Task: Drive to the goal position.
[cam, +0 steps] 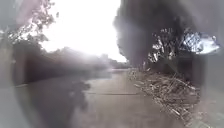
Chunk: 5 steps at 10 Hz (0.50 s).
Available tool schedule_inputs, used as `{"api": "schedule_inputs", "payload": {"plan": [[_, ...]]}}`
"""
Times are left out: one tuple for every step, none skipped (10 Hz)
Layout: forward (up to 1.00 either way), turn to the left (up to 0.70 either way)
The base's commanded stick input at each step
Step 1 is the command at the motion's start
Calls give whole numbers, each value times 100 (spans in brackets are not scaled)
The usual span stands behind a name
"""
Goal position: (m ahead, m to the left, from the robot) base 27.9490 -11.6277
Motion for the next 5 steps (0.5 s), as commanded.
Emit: {"api": "schedule_inputs", "payload": {"plan": [[100, 0], [100, 0], [100, 0], [100, 0], [100, 0]]}}
